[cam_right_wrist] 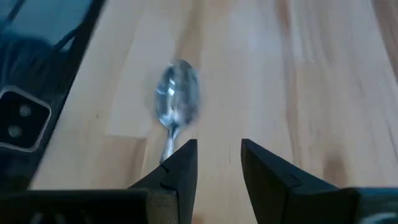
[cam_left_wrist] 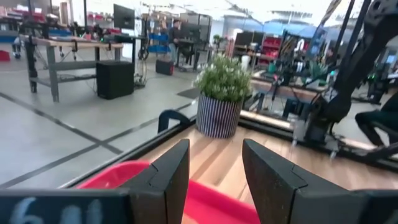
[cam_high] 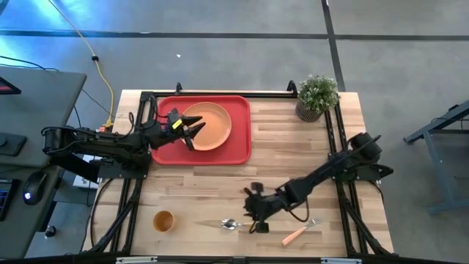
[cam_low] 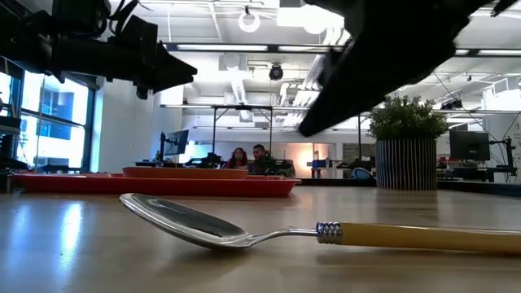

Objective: Pick and place plate/cup/fork/spoon on tray
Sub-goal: Put the yellow spoon on the red tray to the right of the brown plate

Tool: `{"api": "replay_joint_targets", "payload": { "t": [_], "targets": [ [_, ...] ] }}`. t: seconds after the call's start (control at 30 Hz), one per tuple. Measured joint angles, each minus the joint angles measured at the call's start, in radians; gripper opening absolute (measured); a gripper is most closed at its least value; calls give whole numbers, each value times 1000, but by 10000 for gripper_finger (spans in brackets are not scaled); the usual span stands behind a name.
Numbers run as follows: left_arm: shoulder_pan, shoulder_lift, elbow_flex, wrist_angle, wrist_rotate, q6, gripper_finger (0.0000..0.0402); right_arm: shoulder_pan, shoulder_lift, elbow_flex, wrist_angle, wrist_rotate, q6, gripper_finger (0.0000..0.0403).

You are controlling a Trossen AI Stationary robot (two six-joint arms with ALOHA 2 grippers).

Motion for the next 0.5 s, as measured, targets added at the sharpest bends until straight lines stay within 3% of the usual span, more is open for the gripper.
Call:
{"api": "replay_joint_targets", "payload": {
  "t": [0.2,0.37,0.5],
  "targets": [
    [-4,0,0,42,0,-4,140,-81,28,0,103,-62,-284,115],
    [-2,0,0,47,-28,11,140,-176,53,1,280,-273,-363,150],
    [-4,0,0,55,-42,-6,140,-230,114,2,380,-423,-336,191]
  ]
}}
